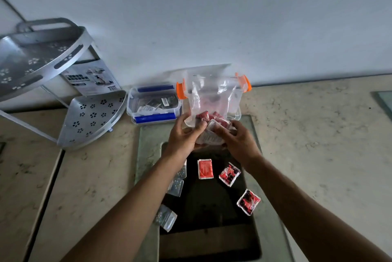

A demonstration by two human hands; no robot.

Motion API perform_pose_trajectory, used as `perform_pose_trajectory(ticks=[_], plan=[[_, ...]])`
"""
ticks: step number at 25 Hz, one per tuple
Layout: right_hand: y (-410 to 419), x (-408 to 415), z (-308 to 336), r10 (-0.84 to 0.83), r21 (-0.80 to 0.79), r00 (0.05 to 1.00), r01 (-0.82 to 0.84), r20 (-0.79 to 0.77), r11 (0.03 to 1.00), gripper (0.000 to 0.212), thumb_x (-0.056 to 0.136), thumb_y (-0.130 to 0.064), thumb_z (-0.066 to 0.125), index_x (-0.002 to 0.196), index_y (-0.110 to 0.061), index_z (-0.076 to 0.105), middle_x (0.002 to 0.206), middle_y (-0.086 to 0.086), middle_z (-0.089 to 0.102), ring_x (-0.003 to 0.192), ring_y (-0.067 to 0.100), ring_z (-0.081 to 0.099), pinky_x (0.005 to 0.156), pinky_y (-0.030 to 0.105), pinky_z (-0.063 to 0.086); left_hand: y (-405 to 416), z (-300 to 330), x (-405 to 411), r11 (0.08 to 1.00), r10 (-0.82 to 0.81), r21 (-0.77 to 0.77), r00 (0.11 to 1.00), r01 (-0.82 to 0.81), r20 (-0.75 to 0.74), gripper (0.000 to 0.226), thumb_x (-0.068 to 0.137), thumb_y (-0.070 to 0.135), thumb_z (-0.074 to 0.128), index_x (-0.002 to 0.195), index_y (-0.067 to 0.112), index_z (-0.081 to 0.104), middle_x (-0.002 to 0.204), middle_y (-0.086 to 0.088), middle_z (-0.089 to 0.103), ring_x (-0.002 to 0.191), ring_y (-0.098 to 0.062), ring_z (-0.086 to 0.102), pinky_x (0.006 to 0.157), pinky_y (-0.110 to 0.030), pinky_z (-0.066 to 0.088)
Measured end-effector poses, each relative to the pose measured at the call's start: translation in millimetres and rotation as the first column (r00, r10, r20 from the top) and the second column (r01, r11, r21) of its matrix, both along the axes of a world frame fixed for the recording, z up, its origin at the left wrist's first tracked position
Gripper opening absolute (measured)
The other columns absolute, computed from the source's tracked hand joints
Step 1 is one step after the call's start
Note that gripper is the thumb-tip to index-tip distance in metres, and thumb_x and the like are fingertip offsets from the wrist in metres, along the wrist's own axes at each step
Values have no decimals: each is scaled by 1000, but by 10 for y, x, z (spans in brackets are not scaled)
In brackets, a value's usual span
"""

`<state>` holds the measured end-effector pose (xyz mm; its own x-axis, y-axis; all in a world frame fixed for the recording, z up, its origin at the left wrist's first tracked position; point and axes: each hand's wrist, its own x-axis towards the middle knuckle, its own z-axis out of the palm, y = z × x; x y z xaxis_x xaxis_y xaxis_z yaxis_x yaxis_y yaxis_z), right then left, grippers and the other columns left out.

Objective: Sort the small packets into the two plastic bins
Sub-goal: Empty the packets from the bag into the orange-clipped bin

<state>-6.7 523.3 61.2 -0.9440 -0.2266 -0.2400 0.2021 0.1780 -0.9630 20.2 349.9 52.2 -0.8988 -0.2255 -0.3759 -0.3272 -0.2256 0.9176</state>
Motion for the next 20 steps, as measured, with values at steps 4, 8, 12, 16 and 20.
perform_pose_trajectory(ticks=[4, 8, 12, 16, 20], plan=[[0, -364, 145, -23, -21, 999, 22, -47, 1000, 49, 81, -51, 70, 108, -12, 59, 91, 8, 74, 85, 33, 73, 72, 50, 60, -45, 140, -262, 995, -74, -73, 988, 65, -133, 36, 82, 50, 73, 112, 37, 59, 112, -12, 70, 90, -28, 76, 69, -52, 62], [-64, -632, 216, -17, -55, 993, 11, -114, 998, 22, 92, -34, 65, 106, -17, 61, 95, 6, 71, 86, 24, 72, 71, 40, 60, -39, 243, -547, 988, -59, -152, 984, 33, -170, 28, 86, 46, 70, 110, 32, 63, 113, -11, 69, 93, -24, 75, 68, -43, 63], [-167, -803, 220, -83, -105, 993, 74, -84, 992, 29, 90, -24, 69, 116, -15, 59, 107, 8, 68, 96, 25, 70, 80, 43, 61, 11, 311, -760, 964, -34, -263, 973, -28, -228, 12, 87, 42, 70, 98, 43, 66, 106, 1, 70, 88, -13, 74, 72, -32, 62], [-220, -835, 209, -264, -110, 954, 249, -146, 962, 54, 80, -33, 80, 120, -25, 44, 104, -2, 65, 79, 14, 73, 68, 32, 61, 30, 324, -860, 942, -61, -336, 972, -20, -229, 10, 85, 42, 67, 95, 41, 65, 106, 2, 69, 90, -14, 73, 75, -37, 64], [-213, -858, 146, -250, -114, 933, 227, -258, 967, 30, 82, -36, 78, 98, -40, 54, 102, -5, 63, 77, 18, 73, 66, 36, 63, 16, 332, -903, 946, -109, -321, 971, 35, -214, 12, 94, 25, 61, 91, 33, 70, 95, -3, 73, 88, -17, 73, 75, -35, 63]])
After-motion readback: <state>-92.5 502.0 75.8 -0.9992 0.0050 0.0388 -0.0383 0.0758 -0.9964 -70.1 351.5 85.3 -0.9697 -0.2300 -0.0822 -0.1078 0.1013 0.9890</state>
